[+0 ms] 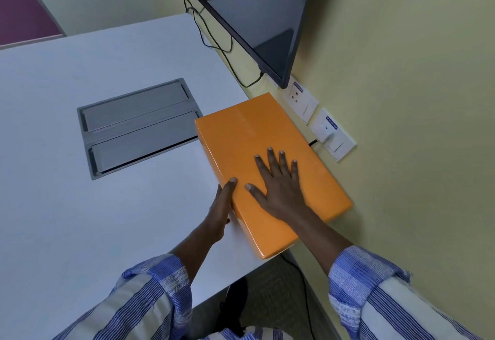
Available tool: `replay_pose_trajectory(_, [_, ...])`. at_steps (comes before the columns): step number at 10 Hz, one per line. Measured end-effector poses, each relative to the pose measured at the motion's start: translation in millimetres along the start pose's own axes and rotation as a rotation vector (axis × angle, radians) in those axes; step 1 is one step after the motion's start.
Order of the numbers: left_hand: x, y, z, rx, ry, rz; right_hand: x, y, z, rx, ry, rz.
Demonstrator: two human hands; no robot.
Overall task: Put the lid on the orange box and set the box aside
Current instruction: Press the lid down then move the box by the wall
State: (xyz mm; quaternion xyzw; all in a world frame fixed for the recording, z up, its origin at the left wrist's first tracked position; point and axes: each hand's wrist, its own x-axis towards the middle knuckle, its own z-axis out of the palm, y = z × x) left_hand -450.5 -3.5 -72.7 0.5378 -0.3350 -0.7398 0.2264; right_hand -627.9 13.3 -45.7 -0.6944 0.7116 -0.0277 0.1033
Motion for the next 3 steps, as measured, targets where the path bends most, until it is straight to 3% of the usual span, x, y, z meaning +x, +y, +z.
replay_pose_trajectory(1, [-10.0, 1.7, -15.9, 0.145, -0.024, 0.108, 1.9, -12.1, -6.7, 0.027, -0.016, 0.027])
replay_pose_trajectory(3, [-35.6, -10.5, -80.3, 0.693, 0.350, 0.215, 5.2, -87.9, -7.5, 0.068, 0.051, -0.091])
